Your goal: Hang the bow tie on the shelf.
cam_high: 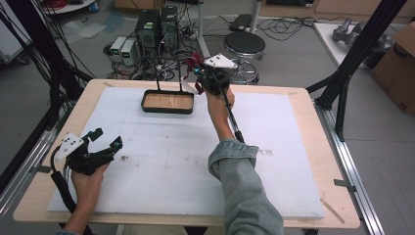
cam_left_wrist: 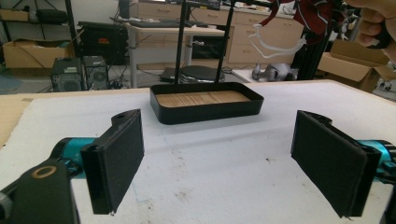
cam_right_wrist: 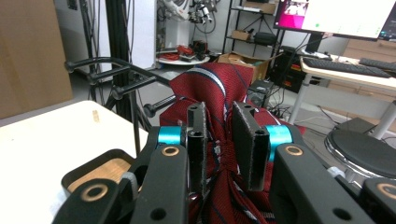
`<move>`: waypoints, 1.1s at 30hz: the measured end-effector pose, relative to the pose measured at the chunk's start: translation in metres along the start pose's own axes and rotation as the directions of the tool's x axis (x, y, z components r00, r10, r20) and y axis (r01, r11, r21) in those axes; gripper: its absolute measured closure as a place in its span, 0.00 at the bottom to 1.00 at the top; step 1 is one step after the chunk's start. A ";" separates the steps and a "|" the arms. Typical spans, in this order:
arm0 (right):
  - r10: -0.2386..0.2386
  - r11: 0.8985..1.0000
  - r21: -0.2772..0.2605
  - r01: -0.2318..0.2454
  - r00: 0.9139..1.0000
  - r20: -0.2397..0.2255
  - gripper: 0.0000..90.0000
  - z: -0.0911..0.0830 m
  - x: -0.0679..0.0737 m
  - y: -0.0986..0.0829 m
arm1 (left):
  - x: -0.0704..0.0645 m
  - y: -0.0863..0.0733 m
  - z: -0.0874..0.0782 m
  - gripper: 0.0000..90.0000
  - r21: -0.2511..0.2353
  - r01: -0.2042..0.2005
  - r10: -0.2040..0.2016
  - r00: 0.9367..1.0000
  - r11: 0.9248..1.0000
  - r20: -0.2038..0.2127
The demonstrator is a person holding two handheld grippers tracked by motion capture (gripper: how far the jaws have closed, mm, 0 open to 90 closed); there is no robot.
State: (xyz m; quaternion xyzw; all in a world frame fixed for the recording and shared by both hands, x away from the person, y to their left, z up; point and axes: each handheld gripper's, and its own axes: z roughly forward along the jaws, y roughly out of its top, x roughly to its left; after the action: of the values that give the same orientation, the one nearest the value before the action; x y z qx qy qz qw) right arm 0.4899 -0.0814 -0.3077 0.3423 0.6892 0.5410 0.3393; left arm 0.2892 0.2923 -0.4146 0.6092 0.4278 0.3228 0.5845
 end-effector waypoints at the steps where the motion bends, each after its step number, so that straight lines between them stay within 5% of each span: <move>1: 0.004 1.000 0.000 -0.004 1.000 0.004 0.84 0.001 0.000 0.000 | 0.000 0.000 0.000 0.19 -0.001 -0.001 0.001 1.000 1.000 -0.001; 10: 0.005 1.000 -0.007 -0.004 1.000 0.026 0.84 0.012 -0.002 0.004 | 0.001 0.000 -0.001 0.19 -0.001 -0.002 0.002 1.000 1.000 -0.002; 24: 0.009 0.992 0.122 -0.018 0.997 0.074 0.84 0.028 -0.008 -0.013 | 0.002 0.001 -0.003 0.19 -0.003 0.002 -0.002 1.000 1.000 -0.006; 33: -0.011 0.988 0.153 0.001 0.998 0.066 0.83 0.034 -0.003 -0.018 | 0.002 0.001 -0.003 0.19 -0.006 0.002 -0.002 1.000 1.000 -0.006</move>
State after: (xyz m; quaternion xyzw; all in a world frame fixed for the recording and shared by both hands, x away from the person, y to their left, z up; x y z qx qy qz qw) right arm 0.5178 -0.0699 -0.3310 0.3829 0.7179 0.4741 0.3364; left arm 0.2872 0.2951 -0.4137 0.6060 0.4293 0.3250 0.5854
